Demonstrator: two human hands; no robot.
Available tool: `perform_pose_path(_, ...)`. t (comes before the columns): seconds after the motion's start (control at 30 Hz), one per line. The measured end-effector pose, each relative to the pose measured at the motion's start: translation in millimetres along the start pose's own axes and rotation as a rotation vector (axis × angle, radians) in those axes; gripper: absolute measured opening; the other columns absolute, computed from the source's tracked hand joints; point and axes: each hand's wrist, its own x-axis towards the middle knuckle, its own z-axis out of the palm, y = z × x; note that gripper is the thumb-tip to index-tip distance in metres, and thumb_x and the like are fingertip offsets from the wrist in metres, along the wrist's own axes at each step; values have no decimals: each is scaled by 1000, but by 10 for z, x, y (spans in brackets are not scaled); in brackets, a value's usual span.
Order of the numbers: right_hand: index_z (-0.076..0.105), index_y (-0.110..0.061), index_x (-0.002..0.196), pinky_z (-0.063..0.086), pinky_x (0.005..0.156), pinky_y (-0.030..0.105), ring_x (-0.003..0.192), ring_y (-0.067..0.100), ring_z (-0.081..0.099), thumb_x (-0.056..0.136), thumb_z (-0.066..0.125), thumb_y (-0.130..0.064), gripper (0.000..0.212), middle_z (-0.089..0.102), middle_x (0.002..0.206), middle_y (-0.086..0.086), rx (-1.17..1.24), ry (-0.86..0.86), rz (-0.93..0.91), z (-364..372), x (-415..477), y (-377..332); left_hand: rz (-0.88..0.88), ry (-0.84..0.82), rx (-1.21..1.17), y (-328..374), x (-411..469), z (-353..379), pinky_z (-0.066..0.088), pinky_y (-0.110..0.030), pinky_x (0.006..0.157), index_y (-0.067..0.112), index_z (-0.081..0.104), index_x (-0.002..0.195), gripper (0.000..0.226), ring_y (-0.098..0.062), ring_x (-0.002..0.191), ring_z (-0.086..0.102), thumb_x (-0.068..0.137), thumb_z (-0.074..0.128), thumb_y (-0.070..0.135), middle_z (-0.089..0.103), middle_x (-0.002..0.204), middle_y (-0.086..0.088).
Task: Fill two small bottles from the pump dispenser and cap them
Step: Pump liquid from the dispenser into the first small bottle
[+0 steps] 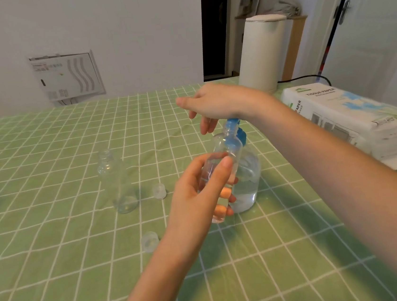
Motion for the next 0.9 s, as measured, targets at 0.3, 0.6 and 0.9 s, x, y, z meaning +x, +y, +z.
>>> perform_pose_path(0.3,62,-10,110,45,95,39,95,26,68,96,28,-57,60,73,84,6,36,-36,54,106,2,63,-18,-2,21,-36,-21,-12,47,-19,46,23,66,99,43,-7,56,55,65,60,49,64,70,6)
perform_pose_path(0.6,61,-6,111,50,84,33,85,20,68,99,32,-49,54,73,80,6,90,90,-38,0,-36,42,2,-8,2,-3,0,5,47,-18,47,27,65,101,44,-8,57,55,64,60,50,65,69,9)
perform_pose_path(0.9,62,-10,110,46,72,26,82,17,68,99,29,-51,54,74,83,7,22,70,-14,-90,-43,8,13,-14,-17,20,5,13,46,-17,46,30,67,95,41,-7,56,55,62,61,53,65,68,10)
